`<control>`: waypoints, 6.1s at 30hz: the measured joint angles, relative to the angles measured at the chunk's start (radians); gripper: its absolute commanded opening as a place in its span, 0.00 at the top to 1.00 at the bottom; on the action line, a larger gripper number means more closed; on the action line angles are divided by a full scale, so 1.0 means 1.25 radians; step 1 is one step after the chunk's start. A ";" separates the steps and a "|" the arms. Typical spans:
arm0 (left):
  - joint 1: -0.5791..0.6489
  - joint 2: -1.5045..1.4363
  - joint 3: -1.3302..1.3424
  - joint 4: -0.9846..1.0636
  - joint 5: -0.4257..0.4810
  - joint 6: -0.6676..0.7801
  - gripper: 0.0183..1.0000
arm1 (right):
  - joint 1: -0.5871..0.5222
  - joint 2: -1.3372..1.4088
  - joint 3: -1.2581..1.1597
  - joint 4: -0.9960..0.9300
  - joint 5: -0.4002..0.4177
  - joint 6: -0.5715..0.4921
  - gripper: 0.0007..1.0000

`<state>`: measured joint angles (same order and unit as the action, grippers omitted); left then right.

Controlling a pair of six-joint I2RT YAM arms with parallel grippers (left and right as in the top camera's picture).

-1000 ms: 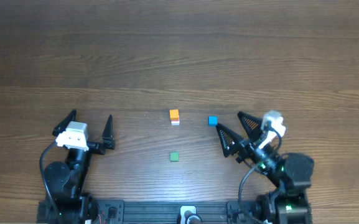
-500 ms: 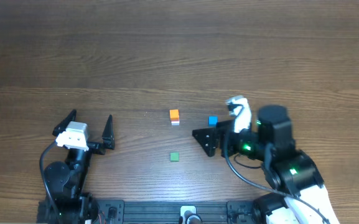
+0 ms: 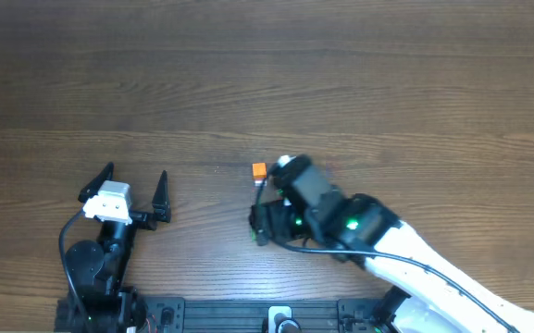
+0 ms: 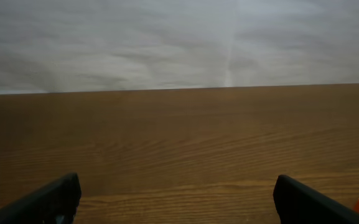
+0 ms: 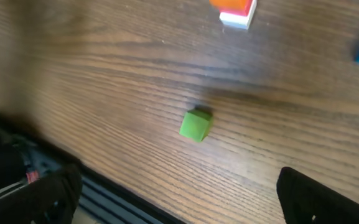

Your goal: Stack Cubes

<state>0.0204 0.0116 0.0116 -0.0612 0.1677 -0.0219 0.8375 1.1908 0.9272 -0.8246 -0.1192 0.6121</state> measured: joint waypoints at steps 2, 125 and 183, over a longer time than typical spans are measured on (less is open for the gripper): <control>0.000 0.000 0.000 0.000 0.000 0.000 0.00 | 0.049 0.035 0.019 -0.017 0.046 0.045 0.01; 0.000 0.000 0.000 0.000 0.000 0.000 0.00 | 0.136 0.360 0.332 -0.242 0.265 0.305 0.99; 0.000 0.000 0.000 0.000 0.000 0.000 0.00 | -0.039 0.612 0.517 -0.225 0.199 0.096 0.99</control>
<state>0.0204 0.0116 0.0116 -0.0612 0.1677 -0.0219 0.7887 1.9556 1.5730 -1.1057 0.1291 0.7326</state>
